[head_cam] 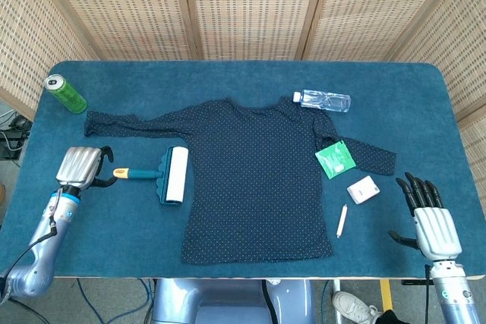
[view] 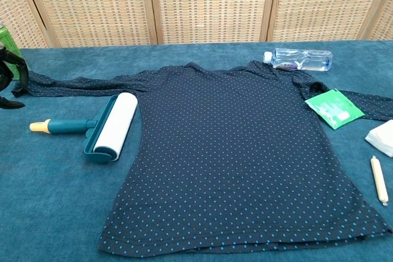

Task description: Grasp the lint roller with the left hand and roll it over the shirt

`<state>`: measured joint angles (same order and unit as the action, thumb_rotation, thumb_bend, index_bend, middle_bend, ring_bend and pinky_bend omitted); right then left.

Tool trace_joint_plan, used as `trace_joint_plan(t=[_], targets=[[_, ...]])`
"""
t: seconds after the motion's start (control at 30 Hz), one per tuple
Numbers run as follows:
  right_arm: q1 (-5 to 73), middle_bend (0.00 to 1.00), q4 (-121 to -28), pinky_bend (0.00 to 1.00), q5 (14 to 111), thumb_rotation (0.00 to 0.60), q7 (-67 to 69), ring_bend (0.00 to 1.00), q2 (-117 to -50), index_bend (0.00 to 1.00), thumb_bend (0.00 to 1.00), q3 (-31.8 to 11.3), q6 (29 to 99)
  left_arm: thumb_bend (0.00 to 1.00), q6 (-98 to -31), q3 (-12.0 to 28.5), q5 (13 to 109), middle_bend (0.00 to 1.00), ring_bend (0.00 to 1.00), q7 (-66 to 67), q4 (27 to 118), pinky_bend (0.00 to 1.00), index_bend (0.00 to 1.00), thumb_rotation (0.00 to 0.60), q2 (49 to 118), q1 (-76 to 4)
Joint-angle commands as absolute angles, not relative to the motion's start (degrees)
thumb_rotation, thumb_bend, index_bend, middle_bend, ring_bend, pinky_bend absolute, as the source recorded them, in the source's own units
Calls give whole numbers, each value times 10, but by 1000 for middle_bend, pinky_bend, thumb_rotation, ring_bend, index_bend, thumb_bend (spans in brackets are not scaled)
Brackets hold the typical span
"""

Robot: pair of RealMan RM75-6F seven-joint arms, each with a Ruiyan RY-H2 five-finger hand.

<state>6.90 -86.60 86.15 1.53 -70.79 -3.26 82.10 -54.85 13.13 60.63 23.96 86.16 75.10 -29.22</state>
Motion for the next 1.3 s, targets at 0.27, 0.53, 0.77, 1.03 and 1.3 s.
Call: trace_joint_plan(t=[0.27, 0.53, 0.77, 1.03, 1.3], targets=[[71, 0, -859, 0, 858, 600, 14, 0, -713, 0, 55, -34, 817, 232, -507, 114, 509, 770, 685, 343, 803, 702, 483, 600, 804, -362], [72, 0, -857, 0, 855, 600, 14, 0, -714, 0, 55, -35, 814, 296, -498, 96, 472, 770, 685, 366, 772, 702, 448, 600, 836, -384], [74, 0, -855, 0, 856, 600, 14, 0, -717, 0, 55, -33, 811, 295, -490, 86, 460, 770, 685, 365, 742, 702, 435, 600, 856, -398], [74, 0, -853, 0, 855, 600, 15, 0, -718, 0, 55, -33, 810, 296, -480, 74, 446, 770, 685, 372, 724, 701, 445, 600, 871, -411], [74, 0, -853, 0, 856, 600, 18, 0, -718, 0, 55, -33, 811, 323, -479, 61, 438, 770, 685, 376, 702, 701, 480, 600, 891, -418]])
